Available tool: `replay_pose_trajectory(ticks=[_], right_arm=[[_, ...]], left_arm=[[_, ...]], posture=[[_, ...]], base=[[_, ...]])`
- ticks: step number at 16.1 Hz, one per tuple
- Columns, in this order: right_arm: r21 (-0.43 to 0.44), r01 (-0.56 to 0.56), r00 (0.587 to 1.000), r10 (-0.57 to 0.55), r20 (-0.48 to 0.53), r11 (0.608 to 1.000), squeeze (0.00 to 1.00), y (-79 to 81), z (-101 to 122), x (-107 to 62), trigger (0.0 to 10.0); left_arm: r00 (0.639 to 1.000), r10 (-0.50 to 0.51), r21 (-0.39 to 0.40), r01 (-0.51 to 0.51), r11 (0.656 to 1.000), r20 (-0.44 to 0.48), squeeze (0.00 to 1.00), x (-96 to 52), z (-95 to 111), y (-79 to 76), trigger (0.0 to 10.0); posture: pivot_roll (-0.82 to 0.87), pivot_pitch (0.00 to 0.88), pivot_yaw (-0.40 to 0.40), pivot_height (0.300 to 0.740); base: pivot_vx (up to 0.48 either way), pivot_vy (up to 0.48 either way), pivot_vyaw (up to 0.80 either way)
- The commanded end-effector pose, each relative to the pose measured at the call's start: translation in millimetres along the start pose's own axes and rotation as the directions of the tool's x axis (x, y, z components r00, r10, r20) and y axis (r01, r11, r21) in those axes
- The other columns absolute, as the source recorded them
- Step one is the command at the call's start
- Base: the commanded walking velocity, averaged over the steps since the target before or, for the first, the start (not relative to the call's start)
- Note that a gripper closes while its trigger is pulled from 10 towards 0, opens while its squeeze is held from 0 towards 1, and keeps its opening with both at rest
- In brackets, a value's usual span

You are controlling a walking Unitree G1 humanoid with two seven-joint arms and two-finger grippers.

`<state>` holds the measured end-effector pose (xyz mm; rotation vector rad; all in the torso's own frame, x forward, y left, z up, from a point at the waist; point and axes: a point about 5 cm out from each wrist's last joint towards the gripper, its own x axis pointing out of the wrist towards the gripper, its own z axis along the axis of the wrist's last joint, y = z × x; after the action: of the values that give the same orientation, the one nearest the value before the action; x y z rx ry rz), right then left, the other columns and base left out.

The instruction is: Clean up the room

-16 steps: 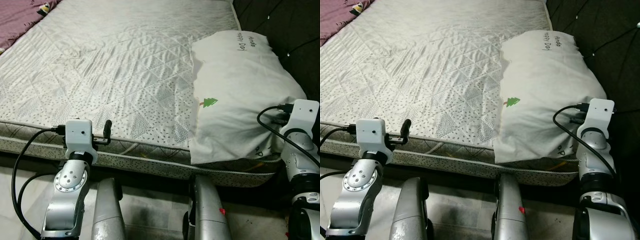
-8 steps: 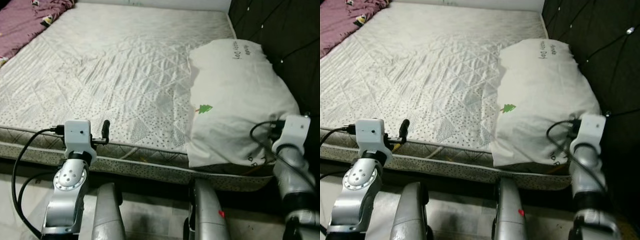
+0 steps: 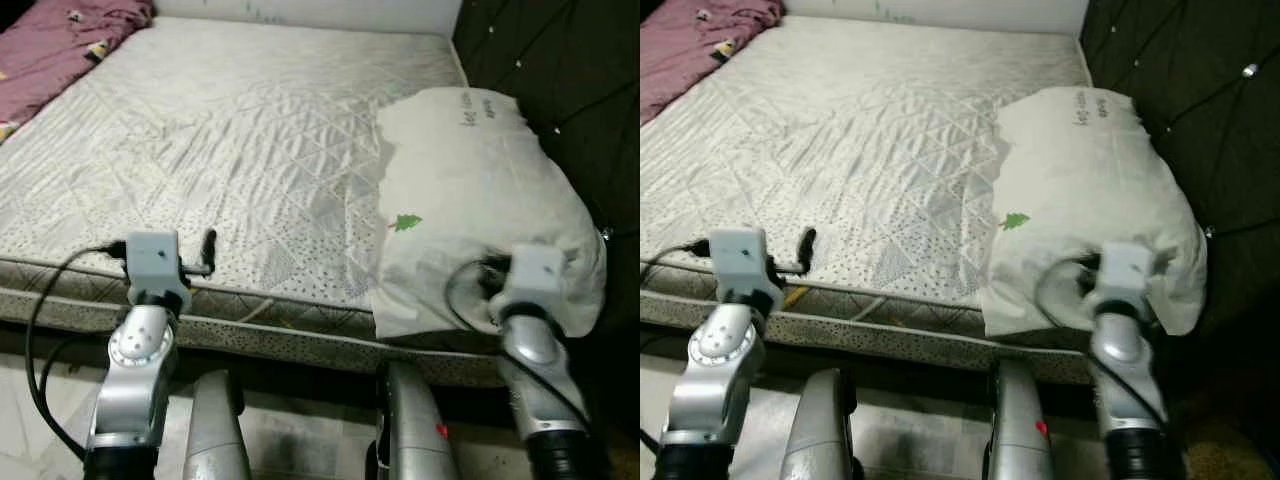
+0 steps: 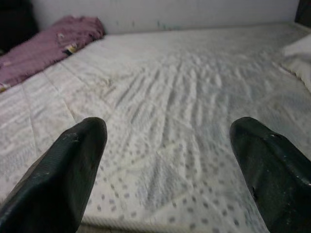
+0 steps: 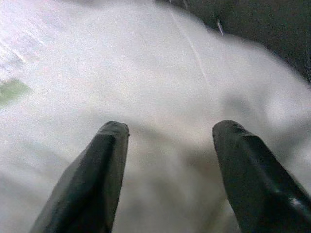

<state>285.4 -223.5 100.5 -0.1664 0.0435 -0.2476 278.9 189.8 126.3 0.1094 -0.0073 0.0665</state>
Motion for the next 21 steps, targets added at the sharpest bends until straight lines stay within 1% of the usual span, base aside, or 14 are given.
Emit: replay_pose_trajectory(ticks=[1, 3, 6, 7, 9, 10, 12, 13, 14, 15, 18, 19, 20, 21], right_arm=[[-0.003, -0.036, 0.995, 0.036, 0.097, 0.999, 1.00, 8.4, 18.8, -0.3, 10.0], [0.020, -0.075, 0.983, 0.071, 0.169, 0.997, 1.00, 20.2, 35.6, -2.1, 10.0], [0.069, -0.131, 0.971, 0.114, 0.210, 0.989, 1.00, 34.9, 47.9, -3.7, 10.0], [0.086, -0.174, 0.962, 0.151, 0.226, 0.981, 1.00, 42.1, 53.8, -4.7, 10.0], [0.084, -0.197, 0.953, 0.171, 0.250, 0.977, 1.00, 42.6, 61.2, -5.5, 10.0], [0.096, -0.198, 0.955, 0.170, 0.245, 0.976, 0.00, 44.1, 62.8, -4.2, 10.0], [0.097, -0.209, 0.953, 0.180, 0.245, 0.973, 0.00, 46.5, 64.1, -2.6, 10.0], [0.101, -0.211, 0.952, 0.181, 0.245, 0.972, 0.00, 49.0, 67.4, 2.0, 10.0], [0.094, -0.222, 0.950, 0.193, 0.246, 0.971, 0.00, 50.0, 68.1, 2.9, 10.0], [0.079, -0.248, 0.945, 0.223, 0.238, 0.966, 0.00, 50.7, 66.2, 4.3, 10.0], [0.084, -0.256, 0.947, 0.233, 0.219, 0.963, 0.00, 53.2, 63.2, 8.7, 10.0], [0.082, -0.264, 0.943, 0.239, 0.233, 0.961, 0.00, 56.8, 68.1, 11.5, 10.0], [0.085, -0.271, 0.939, 0.244, 0.244, 0.959, 0.00, 59.1, 71.4, 13.2, 10.0], [0.087, -0.274, 0.937, 0.245, 0.249, 0.958, 0.00, 61.8, 73.8, 15.4, 10.0]], left_arm=[[0.999, 0.024, -0.003, -0.024, 1.000, 0.029, 0.00, 2.6, 4.4, 3.1, 10.0], [0.997, 0.038, -0.018, -0.036, 0.999, 0.071, 0.00, 2.5, 9.3, 2.6, 10.0], [0.996, 0.036, -0.028, -0.034, 0.999, 0.085, 0.00, 5.5, 9.1, 0.2, 10.0], [0.996, 0.025, -0.040, -0.022, 0.999, 0.089, 0.00, 7.7, 8.9, -2.0, 10.0], [0.995, 0.020, -0.049, -0.015, 0.999, 0.097, 0.00, 10.2, 12.2, -4.4, 10.0], [0.994, 0.011, -0.058, -0.005, 0.998, 0.105, 0.00, 9.6, 14.9, -4.8, 10.0], [0.994, 0.012, -0.057, -0.006, 0.998, 0.108, 0.00, 9.5, 15.7, -3.6, 10.0], [0.994, 0.009, -0.042, -0.005, 0.999, 0.106, 0.00, 8.5, 12.5, -1.1, 10.0], [0.995, 0.011, -0.037, -0.007, 0.999, 0.103, 0.00, 7.3, 11.0, 0.1, 10.0], [0.995, 0.018, -0.032, -0.015, 0.999, 0.093, 0.00, 4.2, 7.9, 2.7, 10.0], [0.996, 0.012, -0.021, -0.011, 1.000, 0.093, 0.00, 3.5, 7.4, 1.6, 10.0], [0.995, 0.027, -0.029, -0.024, 0.999, 0.099, 0.00, 4.7, 10.3, 2.7, 10.0], [0.995, 0.026, -0.025, -0.023, 0.999, 0.101, 0.00, 5.0, 10.5, 2.5, 10.0], [0.994, 0.035, -0.014, -0.034, 0.999, 0.099, 0.00, 6.1, 10.8, 4.2, 10.0]], posture=[[0.05, 0.000, -0.002, 0.536], [0.05, 0.000, 0.006, 0.536], [0.03, 0.000, 0.007, 0.536], [0.03, 0.000, 0.011, 0.536], [0.04, 0.000, 0.012, 0.536], [0.03, 0.000, 0.015, 0.550], [0.03, 0.000, 0.011, 0.564], [0.04, 0.000, -0.003, 0.579], [0.05, 0.000, -0.003, 0.584], [0.05, 0.000, -0.007, 0.603], [0.09, 0.000, -0.025, 0.641], [0.08, 0.000, -0.022, 0.656], [0.09, 0.000, -0.021, 0.665], [0.08, 0.000, -0.014, 0.685]], base=[[0.000, 0.000, 0.00], [0.000, 0.000, 0.00], [0.000, 0.000, 0.00], [0.000, 0.000, 0.00], [0.000, 0.000, 0.00], [0.000, 0.000, 0.00], [0.000, 0.000, 0.00], [0.000, 0.000, 0.00], [0.000, 0.000, 0.00], [0.000, 0.000, 0.00], [0.000, 0.000, 0.00], [0.000, 0.000, 0.00], [0.000, 0.000, 0.00], [0.000, 0.000, 0.00]])
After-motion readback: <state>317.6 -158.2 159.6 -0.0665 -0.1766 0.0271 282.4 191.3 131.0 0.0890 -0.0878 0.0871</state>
